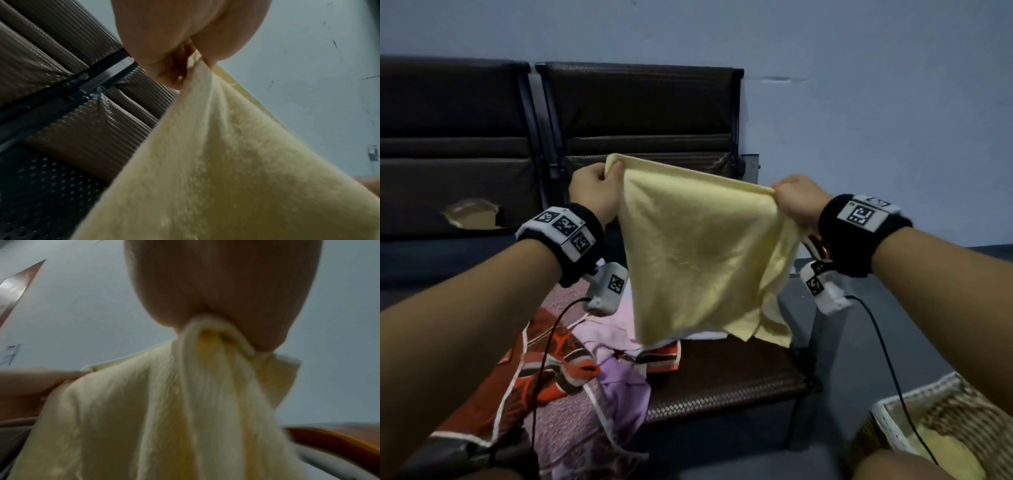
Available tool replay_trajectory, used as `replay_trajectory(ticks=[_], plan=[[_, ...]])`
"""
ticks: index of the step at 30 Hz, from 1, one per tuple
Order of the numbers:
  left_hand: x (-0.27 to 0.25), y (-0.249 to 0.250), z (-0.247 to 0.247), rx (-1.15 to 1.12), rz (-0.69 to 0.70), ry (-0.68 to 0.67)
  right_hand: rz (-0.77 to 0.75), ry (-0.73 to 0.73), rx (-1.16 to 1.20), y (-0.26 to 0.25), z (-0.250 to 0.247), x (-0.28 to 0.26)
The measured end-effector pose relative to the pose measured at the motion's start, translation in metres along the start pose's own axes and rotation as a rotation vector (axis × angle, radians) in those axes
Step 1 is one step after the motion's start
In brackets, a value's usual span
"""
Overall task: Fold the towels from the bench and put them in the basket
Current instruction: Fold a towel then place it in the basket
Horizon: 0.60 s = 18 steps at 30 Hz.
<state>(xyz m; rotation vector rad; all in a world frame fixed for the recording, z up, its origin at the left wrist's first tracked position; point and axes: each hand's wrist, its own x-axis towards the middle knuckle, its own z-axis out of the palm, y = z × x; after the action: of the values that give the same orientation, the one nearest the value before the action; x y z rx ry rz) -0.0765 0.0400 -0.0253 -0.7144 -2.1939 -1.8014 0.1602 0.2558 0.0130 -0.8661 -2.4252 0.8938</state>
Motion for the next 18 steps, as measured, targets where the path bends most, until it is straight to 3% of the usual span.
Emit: replay_trajectory(ticks=[5,10,13,16,18], plan=[[-0.006,0.029,0.019,-0.088,-0.164,0.023,0.06,0.032,0.115,-0.014,0.013,0.006],[-0.038,0.054,0.04,-0.414,-0.265,-0.125,0.164,-0.014,0.304,-0.018,0.025,0.011],[-0.072,0.068,0.05,-0.466,-0.224,-0.301,0.183,-0.063,0.413,-0.024,0.034,0.01],[-0.1,0.074,0.054,-0.382,-0.075,-0.49,0.184,-0.15,0.56,-0.032,0.04,0.002],[-0.11,0.074,0.053,-0.327,0.003,-0.581,0.173,-0.209,0.529,-0.032,0.04,-0.002]])
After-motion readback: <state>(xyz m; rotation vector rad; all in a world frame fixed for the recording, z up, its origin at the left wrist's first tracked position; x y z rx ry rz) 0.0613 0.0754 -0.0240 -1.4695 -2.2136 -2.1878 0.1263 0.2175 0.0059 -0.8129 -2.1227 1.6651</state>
